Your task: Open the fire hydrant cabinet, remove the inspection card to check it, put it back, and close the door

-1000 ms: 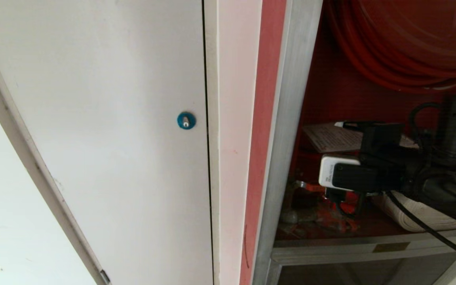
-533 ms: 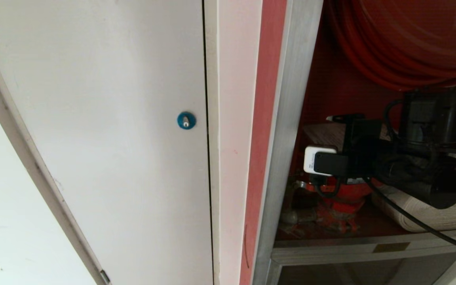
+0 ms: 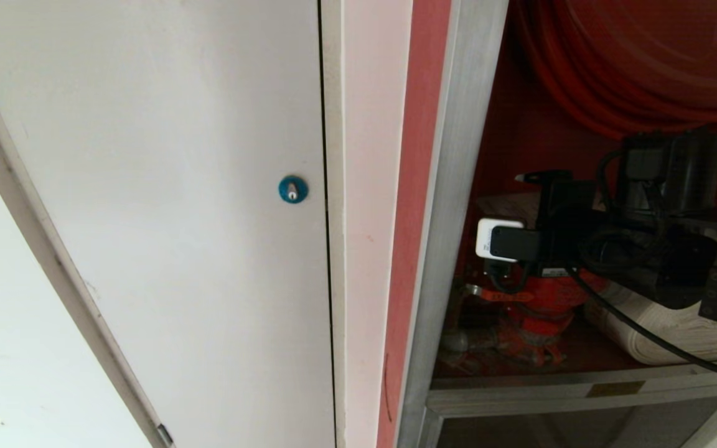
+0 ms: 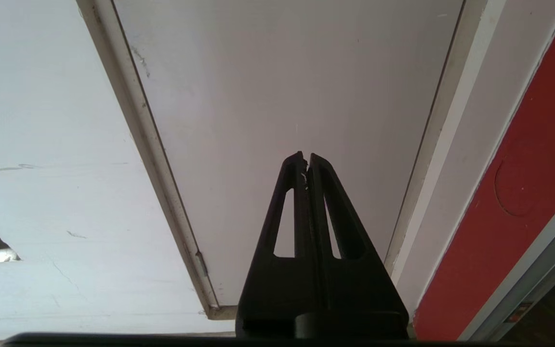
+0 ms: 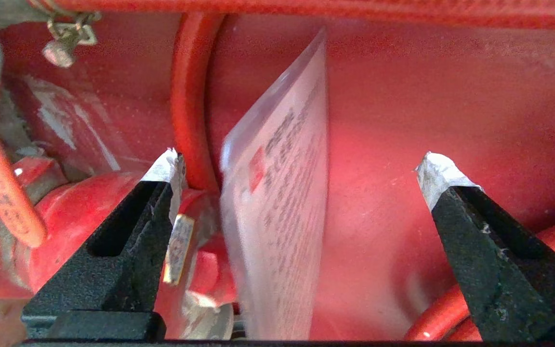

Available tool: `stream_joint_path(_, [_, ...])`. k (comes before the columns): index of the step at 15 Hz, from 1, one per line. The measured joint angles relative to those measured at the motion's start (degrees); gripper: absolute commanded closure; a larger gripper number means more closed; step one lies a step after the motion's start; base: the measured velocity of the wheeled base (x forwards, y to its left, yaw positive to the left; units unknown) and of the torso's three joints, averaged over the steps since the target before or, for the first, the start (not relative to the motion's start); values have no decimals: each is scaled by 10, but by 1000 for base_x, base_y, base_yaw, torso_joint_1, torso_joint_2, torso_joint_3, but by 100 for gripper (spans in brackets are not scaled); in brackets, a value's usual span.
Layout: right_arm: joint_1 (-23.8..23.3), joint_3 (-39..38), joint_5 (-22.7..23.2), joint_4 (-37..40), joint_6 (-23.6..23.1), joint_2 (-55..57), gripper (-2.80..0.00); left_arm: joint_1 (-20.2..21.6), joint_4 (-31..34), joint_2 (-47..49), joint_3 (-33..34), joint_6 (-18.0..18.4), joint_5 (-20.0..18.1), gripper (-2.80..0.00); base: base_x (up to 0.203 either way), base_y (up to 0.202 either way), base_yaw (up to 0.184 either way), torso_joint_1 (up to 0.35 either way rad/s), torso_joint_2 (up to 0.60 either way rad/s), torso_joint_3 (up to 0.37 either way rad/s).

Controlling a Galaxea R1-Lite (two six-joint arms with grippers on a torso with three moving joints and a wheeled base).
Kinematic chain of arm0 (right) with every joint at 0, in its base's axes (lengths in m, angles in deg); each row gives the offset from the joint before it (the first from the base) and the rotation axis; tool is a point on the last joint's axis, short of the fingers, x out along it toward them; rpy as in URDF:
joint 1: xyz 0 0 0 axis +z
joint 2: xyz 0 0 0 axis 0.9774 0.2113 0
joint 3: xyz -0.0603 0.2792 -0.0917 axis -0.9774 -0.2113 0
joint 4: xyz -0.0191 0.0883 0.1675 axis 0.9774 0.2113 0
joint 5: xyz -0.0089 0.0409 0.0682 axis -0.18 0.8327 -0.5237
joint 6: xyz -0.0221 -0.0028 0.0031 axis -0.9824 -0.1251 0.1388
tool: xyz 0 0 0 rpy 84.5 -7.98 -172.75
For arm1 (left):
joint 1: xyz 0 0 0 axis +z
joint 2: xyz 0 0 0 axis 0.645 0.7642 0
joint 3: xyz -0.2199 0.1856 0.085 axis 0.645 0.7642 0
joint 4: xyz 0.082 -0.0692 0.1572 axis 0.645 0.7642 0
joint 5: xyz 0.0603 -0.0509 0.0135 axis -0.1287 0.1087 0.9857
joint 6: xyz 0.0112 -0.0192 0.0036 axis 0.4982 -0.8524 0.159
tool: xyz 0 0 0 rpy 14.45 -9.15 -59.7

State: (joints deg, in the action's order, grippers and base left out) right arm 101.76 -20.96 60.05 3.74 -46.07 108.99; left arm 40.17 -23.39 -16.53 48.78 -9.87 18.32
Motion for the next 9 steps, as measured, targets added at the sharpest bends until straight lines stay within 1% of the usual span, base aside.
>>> stream_joint_path(8, [-1,7,1,0,1,9,-280,0,0,0,0,0,0,0,0,0,0,0,0,0])
stream_joint_path(9, [-1,8,1,0,1,10,0,0,0,0,0,0,0,0,0,0,0,0,0,0])
